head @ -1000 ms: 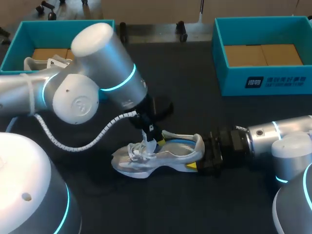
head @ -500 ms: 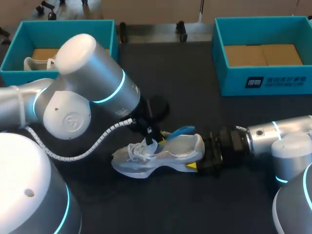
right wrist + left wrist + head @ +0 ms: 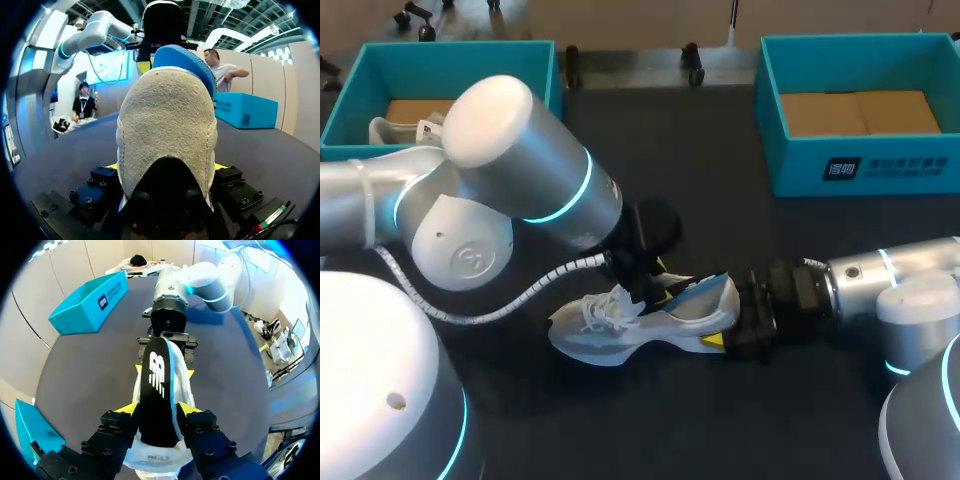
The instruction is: Take the shoe out of the shoebox, open the shoe tongue, remove and reinsert the insole, then place the shoe into the shoebox
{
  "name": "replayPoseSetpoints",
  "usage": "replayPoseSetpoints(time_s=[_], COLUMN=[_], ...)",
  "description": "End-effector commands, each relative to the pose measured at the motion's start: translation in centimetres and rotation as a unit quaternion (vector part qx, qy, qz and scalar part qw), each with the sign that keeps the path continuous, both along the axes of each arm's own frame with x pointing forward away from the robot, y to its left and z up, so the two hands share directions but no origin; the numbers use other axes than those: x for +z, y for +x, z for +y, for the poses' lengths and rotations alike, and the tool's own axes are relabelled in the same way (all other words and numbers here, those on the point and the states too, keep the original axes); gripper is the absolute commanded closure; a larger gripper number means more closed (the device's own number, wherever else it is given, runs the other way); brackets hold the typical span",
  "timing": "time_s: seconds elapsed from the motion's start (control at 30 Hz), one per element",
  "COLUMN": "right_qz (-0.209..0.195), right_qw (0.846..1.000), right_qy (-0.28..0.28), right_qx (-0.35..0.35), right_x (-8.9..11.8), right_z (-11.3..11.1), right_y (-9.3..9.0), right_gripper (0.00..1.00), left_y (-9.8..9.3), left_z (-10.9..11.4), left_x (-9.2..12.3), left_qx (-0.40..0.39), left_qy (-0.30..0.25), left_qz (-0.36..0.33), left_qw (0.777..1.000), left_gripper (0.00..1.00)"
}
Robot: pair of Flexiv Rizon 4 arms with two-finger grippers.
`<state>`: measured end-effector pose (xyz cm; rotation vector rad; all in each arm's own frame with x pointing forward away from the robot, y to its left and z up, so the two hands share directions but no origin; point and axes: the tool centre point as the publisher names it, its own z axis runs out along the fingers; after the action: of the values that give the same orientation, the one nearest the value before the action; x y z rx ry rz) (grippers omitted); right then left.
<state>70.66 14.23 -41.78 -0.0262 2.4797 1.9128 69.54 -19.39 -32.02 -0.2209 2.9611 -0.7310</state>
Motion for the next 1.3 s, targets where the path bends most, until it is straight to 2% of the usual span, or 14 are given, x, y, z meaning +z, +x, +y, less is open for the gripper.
replayPoseSetpoints(time_s=[0.03, 0.37, 0.67, 0.9, 1.03, 1.3], right_qz=[0.0, 0.0, 0.0, 0.0, 0.0, 0.0], right_qw=[1.0, 1.0, 1.0, 1.0, 1.0, 1.0], right_qy=[-0.002, -0.002, -0.002, -0.002, -0.002, -0.002], right_qx=[-0.001, -0.001, -0.001, -0.001, -0.001, -0.001], right_x=[0.0, 0.0, 0.0, 0.0, 0.0, 0.0], right_z=[0.1, 0.1, 0.1, 0.1, 0.1, 0.1], right_y=[-0.1, -0.1, -0.1, -0.1, -0.1, -0.1], right_gripper=[1.0, 1.0, 1.0, 1.0, 1.0, 1.0], left_y=[-1.2, -2.3, -2.5, -2.3, -2.0, -2.6], left_z=[-0.2, -1.9, -2.9, -3.5, -3.4, -2.7], left_x=[0.3, 0.2, -0.5, -0.8, -1.0, 0.0], left_qx=[0.004, 0.008, 0.037, 0.06, 0.067, 0.068], left_qy=[0.006, 0.032, 0.047, 0.051, 0.051, 0.036], left_qz=[-0.018, -0.056, -0.082, -0.09, -0.086, -0.091], left_qw=[1.0, 0.998, 0.995, 0.993, 0.993, 0.993], left_gripper=[0.53, 0.57, 0.66, 0.82, 1.0, 1.0])
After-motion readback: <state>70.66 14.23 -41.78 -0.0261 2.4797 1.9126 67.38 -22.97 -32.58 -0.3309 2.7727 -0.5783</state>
